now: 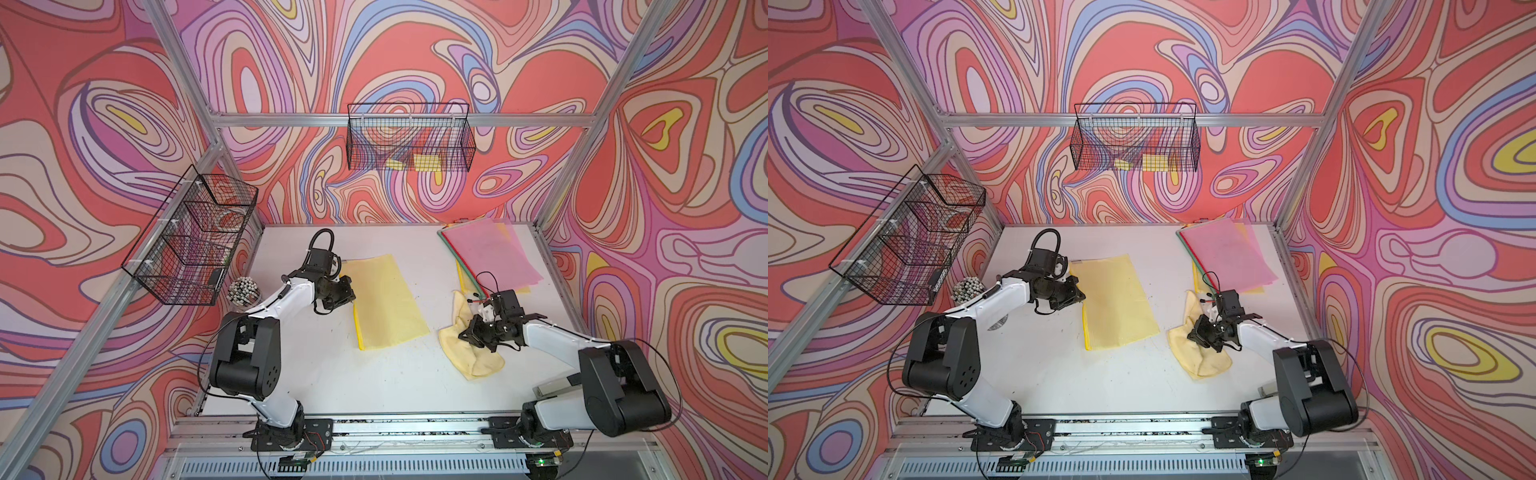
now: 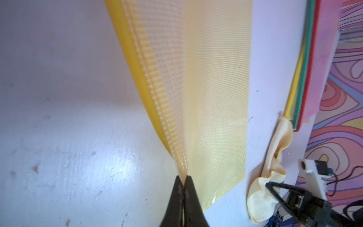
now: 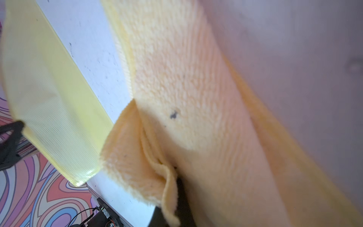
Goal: Wipe the document bag
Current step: Pick up the document bag from the center of the board, then place the document bag.
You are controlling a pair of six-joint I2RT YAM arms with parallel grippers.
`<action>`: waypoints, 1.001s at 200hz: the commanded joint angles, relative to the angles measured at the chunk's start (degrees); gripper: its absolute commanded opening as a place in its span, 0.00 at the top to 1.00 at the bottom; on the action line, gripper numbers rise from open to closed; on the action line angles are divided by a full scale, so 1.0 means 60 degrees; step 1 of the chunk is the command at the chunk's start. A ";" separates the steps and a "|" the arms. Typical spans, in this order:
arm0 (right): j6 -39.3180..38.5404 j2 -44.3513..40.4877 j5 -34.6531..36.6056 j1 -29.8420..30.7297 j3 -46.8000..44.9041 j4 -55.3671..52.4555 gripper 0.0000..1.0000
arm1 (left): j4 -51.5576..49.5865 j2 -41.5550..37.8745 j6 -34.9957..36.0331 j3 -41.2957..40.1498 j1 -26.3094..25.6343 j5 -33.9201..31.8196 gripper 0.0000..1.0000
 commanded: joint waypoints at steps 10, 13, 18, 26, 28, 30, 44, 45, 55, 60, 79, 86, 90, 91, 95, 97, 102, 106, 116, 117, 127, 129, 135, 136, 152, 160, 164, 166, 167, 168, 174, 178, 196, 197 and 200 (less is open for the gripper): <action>0.0126 -0.1022 0.0305 -0.0033 -0.0815 -0.0565 1.00 | -0.0570 0.0468 -0.0063 0.1735 -0.0287 0.0367 1.00; 0.0145 -0.1063 0.0341 -0.0034 -0.0847 -0.0568 1.00 | -0.0533 0.0542 -0.0094 0.1898 -0.0372 0.0395 1.00; 0.0183 -0.1099 0.0374 -0.0026 -0.0899 -0.0585 1.00 | -0.0502 0.0660 -0.0117 0.2196 -0.0497 0.0398 1.00; 0.0259 -0.1179 0.0384 -0.0033 -0.0966 -0.0497 1.00 | -0.0464 0.0884 -0.0176 0.2726 -0.0752 0.0415 1.00; 0.0288 -0.1196 0.0390 -0.0030 -0.0999 -0.0474 1.00 | -0.0451 0.0949 -0.0192 0.2862 -0.0816 0.0418 1.00; 0.0307 -0.1215 0.0395 -0.0025 -0.1018 -0.0439 1.00 | -0.0444 0.1013 -0.0196 0.2991 -0.0883 0.0430 1.00; 0.0406 -0.1292 0.0448 -0.0025 -0.1074 -0.0349 1.00 | -0.0455 0.1619 -0.0333 0.4114 -0.1282 0.0705 1.00; 0.0411 -0.1295 0.0459 -0.0029 -0.1074 -0.0349 1.00 | -0.0448 0.1668 -0.0343 0.4187 -0.1304 0.0745 1.00; 0.0390 -0.1314 0.0470 -0.0031 -0.1046 -0.0349 1.00 | -0.0288 0.2150 -0.0578 0.4925 -0.1555 0.1088 1.00; 0.0372 -0.1327 0.0503 -0.0029 -0.1019 -0.0376 1.00 | -0.0158 0.2393 -0.0716 0.5272 -0.1672 0.1278 1.00; 0.0304 -0.1387 0.0647 -0.0025 -0.0985 -0.0433 1.00 | 0.0267 0.3258 -0.1205 0.6739 -0.2133 0.1849 1.00; 0.0273 -0.1389 0.0700 -0.0031 -0.0974 -0.0458 1.00 | 0.0414 0.3566 -0.1345 0.7270 -0.2303 0.2018 1.00; 0.0262 -0.1387 0.0725 -0.0032 -0.0978 -0.0452 1.00 | 0.0509 0.3733 -0.1459 0.7550 -0.2378 0.2135 1.00; 0.0258 -0.1387 0.0729 -0.0033 -0.0981 -0.0452 1.00 | 0.0532 0.3780 -0.1493 0.7641 -0.2387 0.2164 1.00; 0.0247 -0.1380 0.0746 -0.0032 -0.0981 -0.0451 1.00 | 0.0683 0.3951 -0.1639 0.7938 -0.2464 0.2286 1.00; 0.0252 -0.1374 0.0766 -0.0026 -0.0980 -0.0459 1.00 | 0.0784 0.4027 -0.1730 0.8046 -0.2489 0.2351 1.00; 0.0239 -0.1376 0.0784 -0.0032 -0.0985 -0.0465 1.00 | 0.1091 0.4205 -0.1974 0.8340 -0.2557 0.2505 1.00; 0.0229 -0.1380 0.0792 -0.0033 -0.1006 -0.0445 1.00 | 0.1418 0.4338 -0.2204 0.8523 -0.2610 0.2628 1.00; 0.0244 -0.1414 0.0828 -0.0020 -0.1050 -0.0422 1.00 | 0.2392 0.4698 -0.2855 0.8912 -0.2698 0.2946 1.00; 0.0249 -0.1422 0.0832 -0.0027 -0.1054 -0.0422 1.00 | 0.2498 0.4732 -0.2915 0.8951 -0.2708 0.2979 1.00; 0.0255 -0.1487 0.0847 -0.0033 -0.1100 -0.0415 1.00 | 0.3285 0.5115 -0.3563 0.9375 -0.2796 0.3230 1.00; 0.0265 -0.1500 0.0850 -0.0033 -0.1102 -0.0420 1.00 | 0.3427 0.5193 -0.3683 0.9475 -0.2796 0.3275 1.00; 0.0255 -0.1552 0.0864 -0.0025 -0.1114 -0.0428 1.00 | 0.3811 0.5417 -0.3983 0.9775 -0.2829 0.3377 1.00; 0.0262 -0.1565 0.0872 -0.0022 -0.1115 -0.0439 1.00 | 0.3860 0.5457 -0.4036 0.9822 -0.2839 0.3385 1.00; 0.0252 -0.1676 0.0988 -0.0033 -0.1157 -0.0478 1.00 | 0.4542 0.6044 -0.4664 1.0619 -0.2947 0.3537 1.00; 0.0249 -0.1691 0.1025 -0.0028 -0.1161 -0.0509 1.00 | 0.4761 0.6310 -0.4816 1.1026 -0.3001 0.3553 1.00; 0.0239 -0.1681 0.1039 -0.0031 -0.1162 -0.0511 1.00 | 0.4932 0.6430 -0.4945 1.1199 -0.3020 0.3600 1.00; 0.0232 -0.1680 0.1041 -0.0033 -0.1172 -0.0499 1.00 | 0.5032 0.6485 -0.5032 1.1264 -0.3023 0.3617 1.00; 0.0236 -0.1680 0.1041 -0.0033 -0.1166 -0.0497 1.00 | 0.5086 0.6511 -0.5073 1.1306 -0.3031 0.3622 1.00; 0.0230 -0.1680 0.1041 -0.0033 -0.1164 -0.0496 1.00 | 0.5134 0.6546 -0.5116 1.1350 -0.3043 0.3632 1.00; 0.0218 -0.1664 0.1047 -0.0034 -0.1161 -0.0495 1.00 | 0.5495 0.6700 -0.5418 1.1548 -0.3053 0.3643 1.00; 0.0214 -0.1651 0.1066 -0.0030 -0.1161 -0.0508 1.00 | 0.5768 0.6792 -0.5619 1.1636 -0.3064 0.3619 1.00; 0.0201 -0.1636 0.1085 -0.0024 -0.1092 -0.0521 1.00 | 0.6480 0.7303 -0.6196 1.2141 -0.3096 0.3332 1.00; 0.0198 -0.1636 0.1085 -0.0029 -0.1090 -0.0523 1.00 | 0.6484 0.7338 -0.6190 1.2177 -0.3097 0.3319 1.00; 0.0209 -0.1649 0.1085 -0.0031 -0.1077 -0.0524 1.00 | 0.6499 0.7470 -0.6177 1.2304 -0.3094 0.3276 1.00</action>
